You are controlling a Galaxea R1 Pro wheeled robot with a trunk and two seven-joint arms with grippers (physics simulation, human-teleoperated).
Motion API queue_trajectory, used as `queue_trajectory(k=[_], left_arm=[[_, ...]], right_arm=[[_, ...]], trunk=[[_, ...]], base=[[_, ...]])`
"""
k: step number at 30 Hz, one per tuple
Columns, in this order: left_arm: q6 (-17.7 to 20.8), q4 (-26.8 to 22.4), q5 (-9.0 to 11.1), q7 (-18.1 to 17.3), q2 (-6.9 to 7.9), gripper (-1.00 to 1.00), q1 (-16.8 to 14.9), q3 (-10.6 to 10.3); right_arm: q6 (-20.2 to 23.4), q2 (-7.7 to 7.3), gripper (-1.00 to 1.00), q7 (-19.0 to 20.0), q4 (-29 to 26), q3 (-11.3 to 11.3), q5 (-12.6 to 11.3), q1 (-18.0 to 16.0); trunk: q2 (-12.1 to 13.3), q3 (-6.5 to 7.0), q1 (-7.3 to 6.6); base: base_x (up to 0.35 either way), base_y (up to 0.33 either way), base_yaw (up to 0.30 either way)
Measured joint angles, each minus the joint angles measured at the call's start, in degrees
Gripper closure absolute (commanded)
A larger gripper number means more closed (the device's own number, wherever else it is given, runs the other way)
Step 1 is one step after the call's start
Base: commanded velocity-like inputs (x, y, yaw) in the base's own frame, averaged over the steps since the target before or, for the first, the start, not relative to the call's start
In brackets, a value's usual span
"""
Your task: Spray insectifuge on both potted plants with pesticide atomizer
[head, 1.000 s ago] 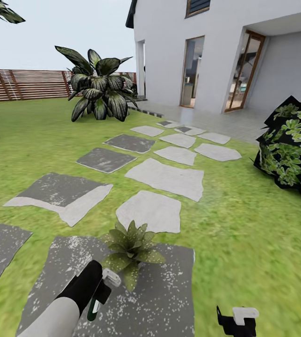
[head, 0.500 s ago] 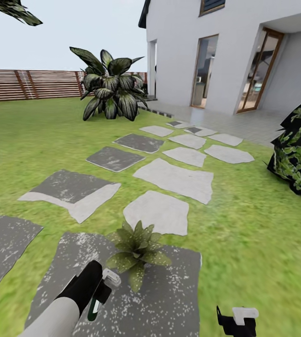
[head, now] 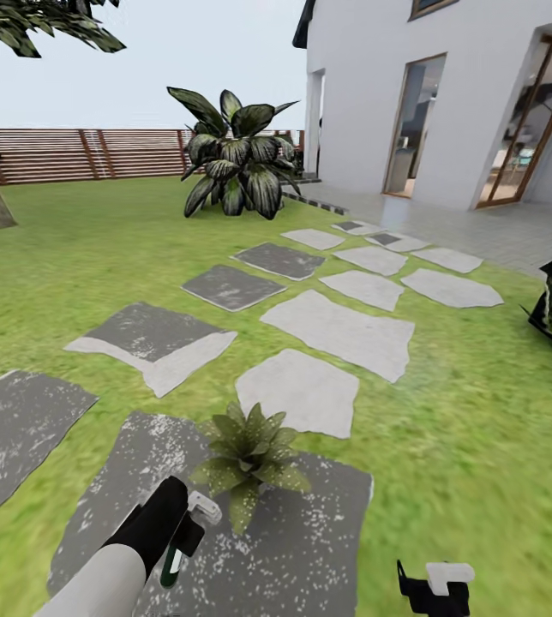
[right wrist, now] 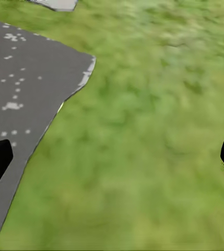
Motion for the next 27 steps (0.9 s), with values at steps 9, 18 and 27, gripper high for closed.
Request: queue_trajectory(k=[9,18,27], left_arm=[[0.1,0.0,-0.5,0.0,-0.01,1.0,0.0,0.0],[0.1,0.0,-0.5,0.0,-0.01,1.0,0.0,0.0],[0.1,0.0,-0.5,0.0,0.0,1.0,0.2,0.0]], right_arm=[[0.0,0.0,-1.0,0.0,0.0,0.0,0.0,0.0],[0.0,0.0,-1.0,0.0,0.0,0.0,0.0,0.0],[0.0,0.0,-1.0,0.0,0.0,0.0,0.0,0.0]], trunk=[[0.0,0.0,0.0],[0.0,0.0,0.0],[0.0,0.0,0.0]], base=[[0.0,-0.07,0.056],[0.0,-0.03,0.206],[0.0,-0.165,0.079]])
